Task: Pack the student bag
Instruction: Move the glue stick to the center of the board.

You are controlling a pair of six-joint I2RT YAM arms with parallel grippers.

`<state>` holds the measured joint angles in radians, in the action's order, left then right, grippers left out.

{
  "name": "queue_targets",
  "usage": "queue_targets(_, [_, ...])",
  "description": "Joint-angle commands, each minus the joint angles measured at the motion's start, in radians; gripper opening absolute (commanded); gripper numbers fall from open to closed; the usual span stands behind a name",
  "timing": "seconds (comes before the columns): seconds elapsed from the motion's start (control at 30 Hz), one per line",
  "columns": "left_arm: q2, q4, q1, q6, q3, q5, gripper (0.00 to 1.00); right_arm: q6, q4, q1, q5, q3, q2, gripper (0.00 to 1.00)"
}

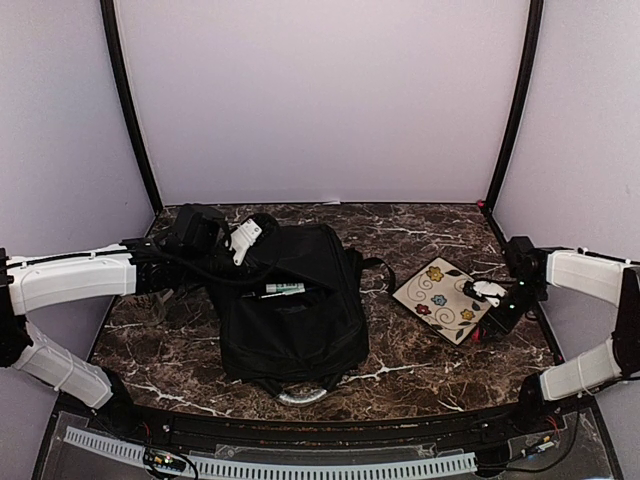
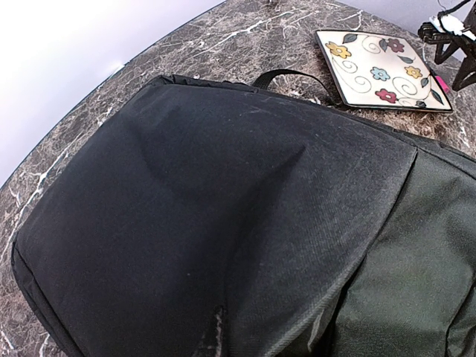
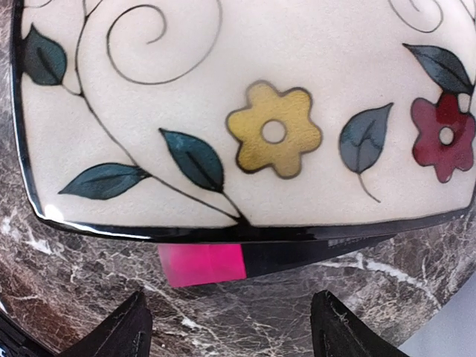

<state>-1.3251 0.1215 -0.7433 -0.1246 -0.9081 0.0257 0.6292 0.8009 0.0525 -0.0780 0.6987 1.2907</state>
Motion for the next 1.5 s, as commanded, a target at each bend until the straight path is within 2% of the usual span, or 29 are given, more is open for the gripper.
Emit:
queue_targets(0.0, [0.068,-0.053,0.001,-0.004,-0.05,0.024,0.0,-0.039,-0.065,0.004,0.018,0.005,0.004,0.73])
queue_targets(0.33, [0.085,-0.054,0.001,-0.004,-0.045,0.02,0.0,-0.08,-0.088,0.066,0.026,0.01,0.047,0.71])
queue_targets(0.57, [0.09,-0.053,0.0,-0.003,-0.047,0.027,0.0,-0.148,-0.134,0.061,0.207,0.0,0.034,0.69])
queue_targets(1.0, [0.108,-0.053,0.0,0.003,-0.046,0.034,0.0,-0.108,-0.166,-0.07,0.266,0.057,0.075,0.69])
queue_targets(1.47, [0.117,-0.053,0.001,0.001,-0.038,0.04,0.0,-0.017,-0.243,-0.268,0.273,0.207,0.27,0.69])
